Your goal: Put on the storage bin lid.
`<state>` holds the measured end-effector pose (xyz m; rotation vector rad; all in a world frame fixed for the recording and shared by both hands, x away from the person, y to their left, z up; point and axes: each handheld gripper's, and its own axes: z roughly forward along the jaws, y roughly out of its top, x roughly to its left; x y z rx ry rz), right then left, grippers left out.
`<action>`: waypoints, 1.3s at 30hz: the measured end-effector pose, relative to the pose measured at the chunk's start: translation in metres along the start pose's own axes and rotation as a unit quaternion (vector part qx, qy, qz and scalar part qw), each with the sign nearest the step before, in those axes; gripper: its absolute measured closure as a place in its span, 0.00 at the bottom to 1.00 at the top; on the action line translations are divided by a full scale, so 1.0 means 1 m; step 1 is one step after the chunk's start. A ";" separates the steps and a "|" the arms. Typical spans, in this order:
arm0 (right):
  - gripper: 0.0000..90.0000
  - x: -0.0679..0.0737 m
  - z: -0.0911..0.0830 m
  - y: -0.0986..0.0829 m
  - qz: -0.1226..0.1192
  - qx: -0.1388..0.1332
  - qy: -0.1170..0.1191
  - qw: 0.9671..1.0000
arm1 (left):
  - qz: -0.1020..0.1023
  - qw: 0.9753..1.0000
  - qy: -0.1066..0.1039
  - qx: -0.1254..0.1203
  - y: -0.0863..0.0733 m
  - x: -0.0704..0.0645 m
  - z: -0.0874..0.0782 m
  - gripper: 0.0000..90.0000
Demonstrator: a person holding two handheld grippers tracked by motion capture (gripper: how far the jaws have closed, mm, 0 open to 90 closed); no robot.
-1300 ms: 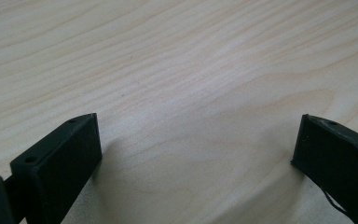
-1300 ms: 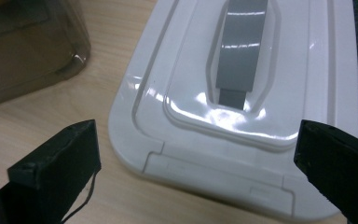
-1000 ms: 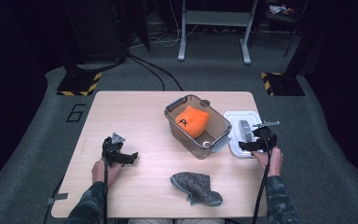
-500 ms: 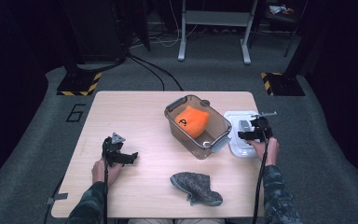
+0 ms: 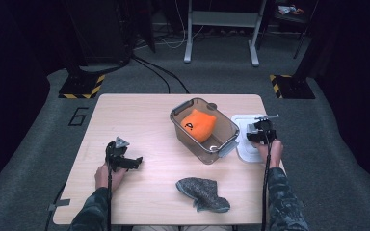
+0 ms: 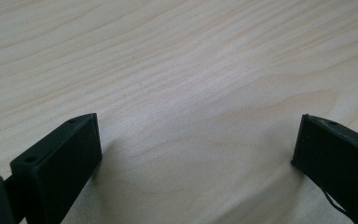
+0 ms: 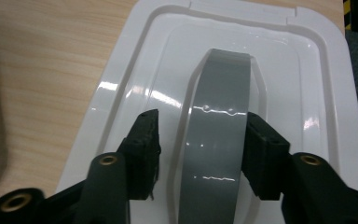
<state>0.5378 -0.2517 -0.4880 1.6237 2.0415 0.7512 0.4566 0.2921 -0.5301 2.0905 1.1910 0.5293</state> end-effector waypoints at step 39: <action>0.74 -0.014 -0.024 0.022 -0.001 -0.019 0.019 1.000 | -0.003 1.000 0.002 0.003 0.000 0.000 0.000 0.01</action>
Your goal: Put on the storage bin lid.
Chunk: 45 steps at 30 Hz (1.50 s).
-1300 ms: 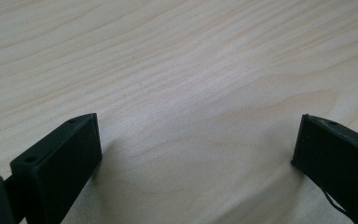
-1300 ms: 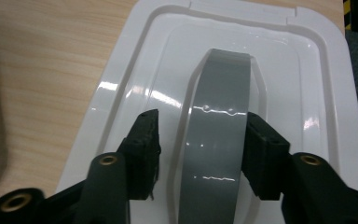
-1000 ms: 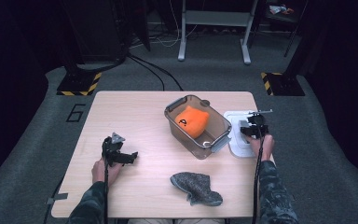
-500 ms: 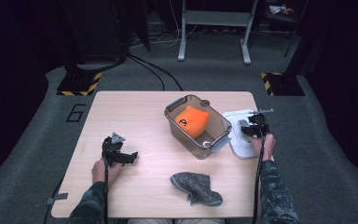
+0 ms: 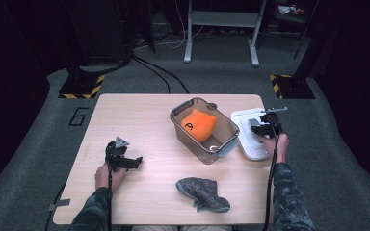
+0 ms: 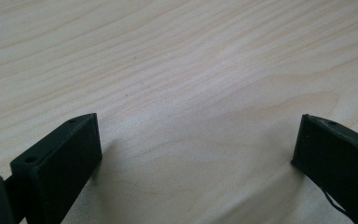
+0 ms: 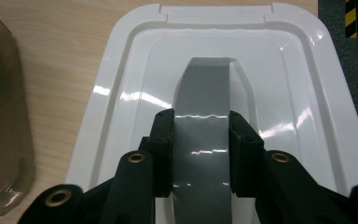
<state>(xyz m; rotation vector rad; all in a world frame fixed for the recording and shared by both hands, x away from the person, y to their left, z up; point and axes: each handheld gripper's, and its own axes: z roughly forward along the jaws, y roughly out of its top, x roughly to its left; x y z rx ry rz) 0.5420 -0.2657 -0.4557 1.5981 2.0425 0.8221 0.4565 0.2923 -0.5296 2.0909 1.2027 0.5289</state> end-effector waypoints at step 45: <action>0.74 -0.004 -0.090 0.073 -0.042 -0.035 0.019 0.998 | 0.005 1.000 0.000 0.003 0.000 0.001 0.000 0.01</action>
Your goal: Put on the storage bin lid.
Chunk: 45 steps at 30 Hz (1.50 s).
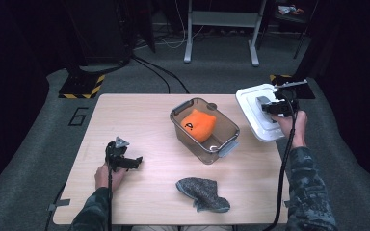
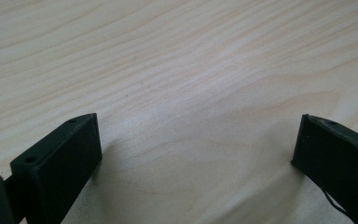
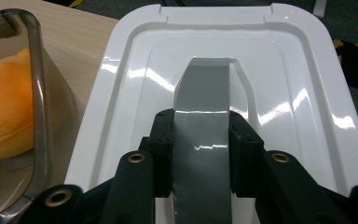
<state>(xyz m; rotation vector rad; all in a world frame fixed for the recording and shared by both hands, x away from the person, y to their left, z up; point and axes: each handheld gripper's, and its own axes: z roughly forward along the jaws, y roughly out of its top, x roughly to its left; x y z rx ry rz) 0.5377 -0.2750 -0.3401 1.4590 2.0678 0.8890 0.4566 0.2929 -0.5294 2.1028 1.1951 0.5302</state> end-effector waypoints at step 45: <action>0.74 0.101 -0.005 0.039 -0.077 -0.007 0.113 0.991 | 0.001 1.000 -0.001 0.002 0.000 0.000 0.000 0.01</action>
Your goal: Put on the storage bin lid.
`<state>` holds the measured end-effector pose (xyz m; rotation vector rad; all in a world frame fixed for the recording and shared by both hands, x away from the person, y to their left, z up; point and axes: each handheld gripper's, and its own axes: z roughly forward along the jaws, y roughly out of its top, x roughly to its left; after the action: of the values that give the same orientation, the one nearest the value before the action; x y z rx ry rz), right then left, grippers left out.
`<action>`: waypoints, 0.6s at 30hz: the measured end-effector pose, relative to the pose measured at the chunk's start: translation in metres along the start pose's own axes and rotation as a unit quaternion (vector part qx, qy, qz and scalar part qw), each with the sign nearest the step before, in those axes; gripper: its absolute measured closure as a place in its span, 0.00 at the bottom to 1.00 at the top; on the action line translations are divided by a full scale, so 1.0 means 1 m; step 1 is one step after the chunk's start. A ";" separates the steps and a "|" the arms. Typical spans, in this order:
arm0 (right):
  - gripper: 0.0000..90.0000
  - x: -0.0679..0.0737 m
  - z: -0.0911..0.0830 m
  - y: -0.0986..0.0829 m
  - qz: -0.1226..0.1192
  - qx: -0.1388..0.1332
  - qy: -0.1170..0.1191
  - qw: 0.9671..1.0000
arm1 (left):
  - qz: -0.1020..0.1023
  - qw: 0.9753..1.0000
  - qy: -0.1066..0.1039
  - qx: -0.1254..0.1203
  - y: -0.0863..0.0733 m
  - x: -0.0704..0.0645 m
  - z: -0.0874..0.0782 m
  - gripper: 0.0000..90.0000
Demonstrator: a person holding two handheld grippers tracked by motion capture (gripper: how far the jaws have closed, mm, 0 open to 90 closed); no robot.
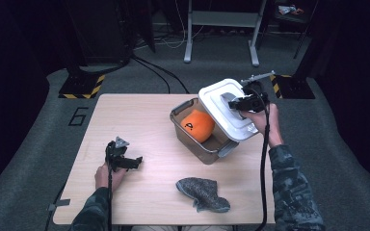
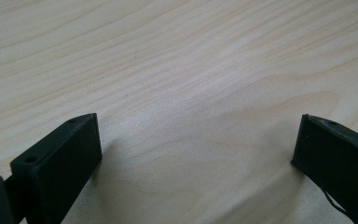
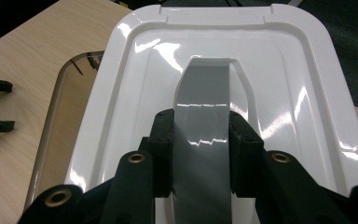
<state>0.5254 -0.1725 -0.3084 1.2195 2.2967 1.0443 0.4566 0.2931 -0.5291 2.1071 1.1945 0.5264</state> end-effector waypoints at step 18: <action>0.74 0.030 0.019 0.009 -0.027 0.003 0.041 0.999 | 0.001 1.000 0.002 -0.003 0.000 0.000 0.000 0.01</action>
<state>0.5241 -0.1364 -0.3132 1.1293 2.3827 1.0867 0.4567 0.2930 -0.5296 2.1035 1.1920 0.5334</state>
